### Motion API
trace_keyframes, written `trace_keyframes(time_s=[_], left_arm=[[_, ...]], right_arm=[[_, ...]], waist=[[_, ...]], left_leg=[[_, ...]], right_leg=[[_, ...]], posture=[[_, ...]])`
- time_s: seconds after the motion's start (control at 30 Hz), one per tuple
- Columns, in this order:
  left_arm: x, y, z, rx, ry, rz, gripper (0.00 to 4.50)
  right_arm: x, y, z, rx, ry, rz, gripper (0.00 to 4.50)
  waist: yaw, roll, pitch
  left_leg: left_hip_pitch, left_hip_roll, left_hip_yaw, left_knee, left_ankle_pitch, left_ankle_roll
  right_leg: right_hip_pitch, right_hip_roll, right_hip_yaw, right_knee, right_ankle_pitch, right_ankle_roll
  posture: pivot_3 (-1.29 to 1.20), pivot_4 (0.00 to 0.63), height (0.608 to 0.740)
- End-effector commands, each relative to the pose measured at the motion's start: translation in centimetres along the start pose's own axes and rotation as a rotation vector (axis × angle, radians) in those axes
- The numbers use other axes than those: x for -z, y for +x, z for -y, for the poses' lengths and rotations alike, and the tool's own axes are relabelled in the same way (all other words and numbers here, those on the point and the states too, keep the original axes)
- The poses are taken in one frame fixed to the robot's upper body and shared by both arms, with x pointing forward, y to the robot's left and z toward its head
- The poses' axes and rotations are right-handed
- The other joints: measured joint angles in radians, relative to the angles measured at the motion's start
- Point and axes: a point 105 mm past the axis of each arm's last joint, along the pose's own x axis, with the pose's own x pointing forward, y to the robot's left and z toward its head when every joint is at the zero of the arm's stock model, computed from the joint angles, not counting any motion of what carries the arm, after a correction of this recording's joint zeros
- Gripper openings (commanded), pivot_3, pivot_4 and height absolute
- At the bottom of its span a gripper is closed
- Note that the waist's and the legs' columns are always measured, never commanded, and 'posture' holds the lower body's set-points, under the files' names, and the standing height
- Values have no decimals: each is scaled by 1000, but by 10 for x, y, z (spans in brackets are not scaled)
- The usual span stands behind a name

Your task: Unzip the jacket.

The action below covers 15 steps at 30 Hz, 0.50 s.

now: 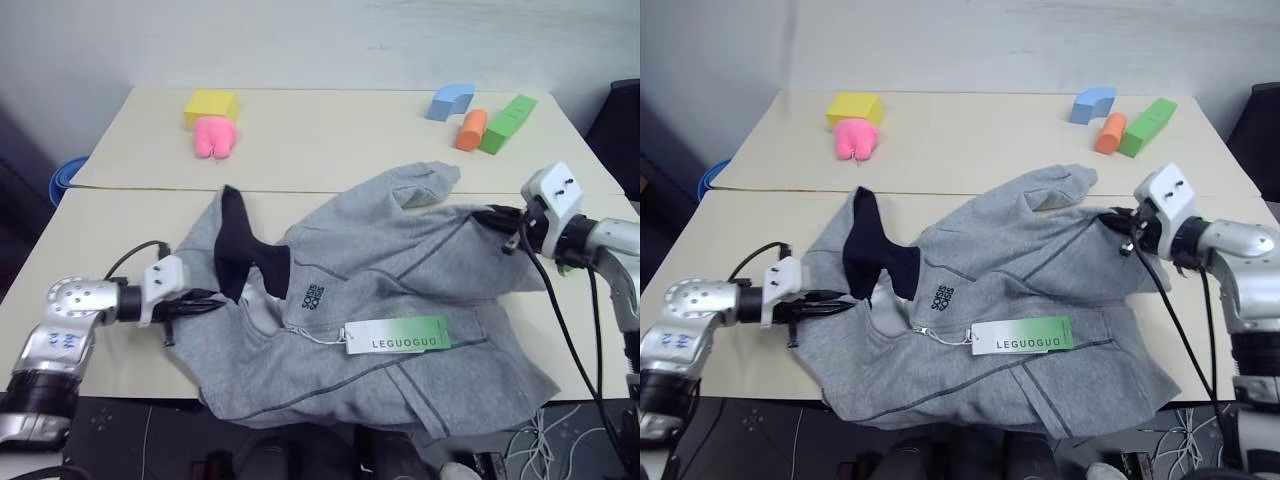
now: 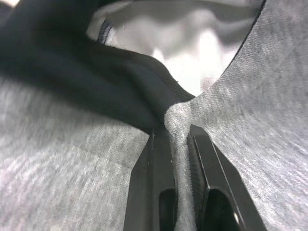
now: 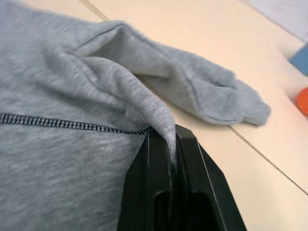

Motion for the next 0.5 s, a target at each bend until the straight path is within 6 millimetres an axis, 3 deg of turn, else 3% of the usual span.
trace_keyframes(time_s=[0.03, 0.27, 0.4, 0.43, 0.5], left_arm=[[12, -25, 0, -52, -87, -62, 3], [23, -39, 11, -80, -143, -100, 3], [23, -46, 13, -140, -178, -33, 3], [23, -49, 13, -159, -201, -9, 1], [26, -56, 13, -216, -228, 4, 711]], right_arm=[[-5, 11, 20, 183, -46, 17, 0], [-2, 51, 17, 316, -184, 56, 0], [-4, 66, 18, 387, -151, 136, 0], [-5, 67, 21, 414, -159, 149, 255], [-10, 65, 26, 458, -210, 185, 716]], waist=[[1, 0, 0], [-1, 2, 1], [-4, 2, 1], [-5, 2, 1], [-8, 2, 2]], left_leg=[[0, 0, 0, 0, 0, 0], [-2, -1, 0, -1, 0, -1], [-3, -1, 0, -1, 0, -1], [-3, -1, 0, -1, 0, -1], [-3, -1, 0, -1, 0, -1]], right_leg=[[0, 0, 1, 0, 0, 0], [-3, 0, 1, 0, 0, 0], [-4, 0, 1, 0, 0, 0], [-4, 0, 1, 0, 0, -1], [-4, 0, 2, 0, 0, -1]], posture=[[0, 150, 740], [0, 150, 740], [0, 150, 740], [0, 150, 740], [0, 150, 740]])
